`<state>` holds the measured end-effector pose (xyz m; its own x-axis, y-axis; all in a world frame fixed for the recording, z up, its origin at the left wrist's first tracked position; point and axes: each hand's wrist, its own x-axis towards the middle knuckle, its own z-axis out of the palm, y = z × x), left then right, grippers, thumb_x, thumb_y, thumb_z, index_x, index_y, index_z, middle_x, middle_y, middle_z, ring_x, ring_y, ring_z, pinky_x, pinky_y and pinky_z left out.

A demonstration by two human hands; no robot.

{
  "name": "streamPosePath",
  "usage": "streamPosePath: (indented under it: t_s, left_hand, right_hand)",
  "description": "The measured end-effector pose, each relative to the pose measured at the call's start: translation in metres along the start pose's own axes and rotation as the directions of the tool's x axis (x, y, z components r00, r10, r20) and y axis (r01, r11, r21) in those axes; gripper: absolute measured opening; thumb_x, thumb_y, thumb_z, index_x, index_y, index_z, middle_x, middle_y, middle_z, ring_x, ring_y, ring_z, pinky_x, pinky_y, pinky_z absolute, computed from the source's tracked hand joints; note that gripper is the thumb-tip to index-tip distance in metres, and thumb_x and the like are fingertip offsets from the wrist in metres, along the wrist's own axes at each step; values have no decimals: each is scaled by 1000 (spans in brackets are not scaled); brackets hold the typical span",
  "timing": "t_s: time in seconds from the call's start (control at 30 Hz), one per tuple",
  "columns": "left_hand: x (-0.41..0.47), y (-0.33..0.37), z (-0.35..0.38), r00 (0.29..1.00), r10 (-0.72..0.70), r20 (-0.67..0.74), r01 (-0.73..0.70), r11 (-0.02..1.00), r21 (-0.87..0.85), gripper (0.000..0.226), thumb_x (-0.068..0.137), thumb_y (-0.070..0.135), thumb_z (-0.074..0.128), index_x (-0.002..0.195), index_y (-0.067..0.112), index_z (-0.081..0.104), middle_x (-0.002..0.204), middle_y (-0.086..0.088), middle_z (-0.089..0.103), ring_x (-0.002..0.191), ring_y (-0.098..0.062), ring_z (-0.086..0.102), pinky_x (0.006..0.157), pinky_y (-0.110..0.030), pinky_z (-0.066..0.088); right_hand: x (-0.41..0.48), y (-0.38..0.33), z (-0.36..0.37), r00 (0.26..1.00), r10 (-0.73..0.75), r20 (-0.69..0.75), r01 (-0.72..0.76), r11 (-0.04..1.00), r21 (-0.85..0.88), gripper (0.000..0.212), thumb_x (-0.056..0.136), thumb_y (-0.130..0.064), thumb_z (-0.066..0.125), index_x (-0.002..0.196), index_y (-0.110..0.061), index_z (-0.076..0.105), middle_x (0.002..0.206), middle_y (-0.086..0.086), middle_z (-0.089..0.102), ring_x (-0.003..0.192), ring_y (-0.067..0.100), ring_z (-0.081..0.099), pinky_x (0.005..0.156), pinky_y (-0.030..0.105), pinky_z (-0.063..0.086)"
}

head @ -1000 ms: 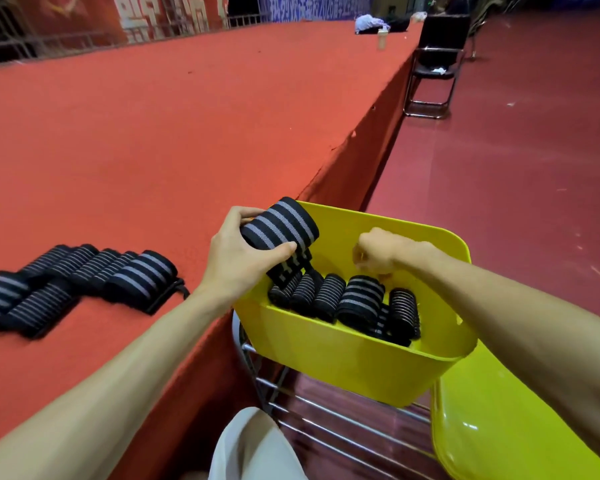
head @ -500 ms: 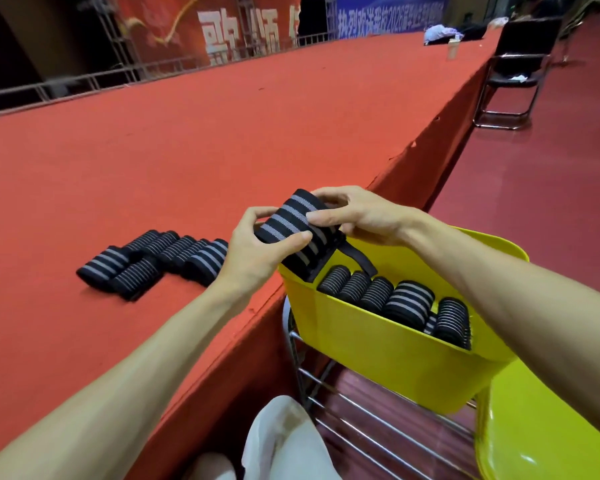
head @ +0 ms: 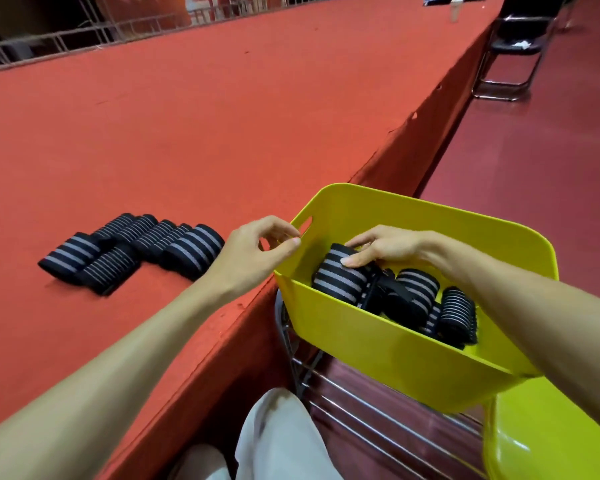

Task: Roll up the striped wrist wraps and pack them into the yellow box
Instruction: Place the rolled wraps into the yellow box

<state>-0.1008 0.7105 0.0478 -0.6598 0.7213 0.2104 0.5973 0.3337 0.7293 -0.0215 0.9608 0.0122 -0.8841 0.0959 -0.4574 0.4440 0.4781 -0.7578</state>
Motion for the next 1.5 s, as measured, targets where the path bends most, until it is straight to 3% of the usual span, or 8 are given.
streamPosePath:
  t_s: [0.2,0.37,0.43,0.6,0.7,0.9,1.1,1.5]
  left_hand:
    - [1,-15,4,998,39,-45,-42,996,-73,8,92,22,63,95,23,71,90,8,67,88,-13,60,79,-31,49]
    - [0,-22,4,997,63,-47,-68,993,-101,8,92,23,64,96,24,70,94,6,68,93,-15,61,83,-37,50]
    - [0,-23,5,997,63,-52,-68,992,-103,8,92,23,64,96,25,70,96,5,68,93,-14,61,83,-36,50]
    - [-3,-21,6,994,61,-92,-74,987,-144,9,90,25,63,95,26,70,95,6,69,95,-15,61,83,-38,50]
    - [-8,-17,0,990,31,-139,-56,982,-183,11,92,15,63,94,23,70,95,8,70,94,-13,62,84,-39,51]
    - [-22,-9,-23,977,-49,-208,7,980,-200,11,92,15,62,92,25,69,91,5,71,90,-12,64,83,-29,48]
    - [-53,-17,-59,941,-172,-292,76,947,-312,17,91,8,61,88,22,69,83,-2,71,77,-5,64,74,-16,49]
    - [-120,-133,-158,824,-428,-371,378,904,-202,11,89,13,63,94,20,69,88,6,68,85,-7,59,74,-14,42]
  right_hand:
    - [37,-2,41,991,109,82,-108,994,-17,67,88,-33,69,142,-5,42,132,8,52,106,17,53,67,19,50]
    - [50,-2,59,992,92,90,-66,964,-258,71,91,-38,64,148,-7,36,127,9,56,110,21,53,72,22,48]
    - [49,-2,59,997,51,61,-23,919,-394,69,91,-45,62,145,-8,42,130,8,58,114,23,58,81,26,48]
    - [43,-7,57,999,-29,-30,-2,676,-737,50,86,-54,63,92,-4,66,74,5,64,77,24,62,60,32,45]
    - [37,-14,56,994,-85,-67,-3,593,-805,44,83,-51,68,97,-10,70,87,6,66,87,27,63,63,29,43]
    - [14,-52,36,929,-273,-250,64,784,-617,20,91,-34,65,94,-15,72,89,5,73,67,15,68,76,34,57]
    - [-9,-126,56,711,-543,-447,345,823,-451,17,91,-32,64,80,-21,71,70,1,72,50,5,63,70,28,53]
    - [70,-238,181,739,-668,-86,596,708,-380,8,89,-23,66,83,-24,71,66,-12,67,56,-6,58,62,13,45]
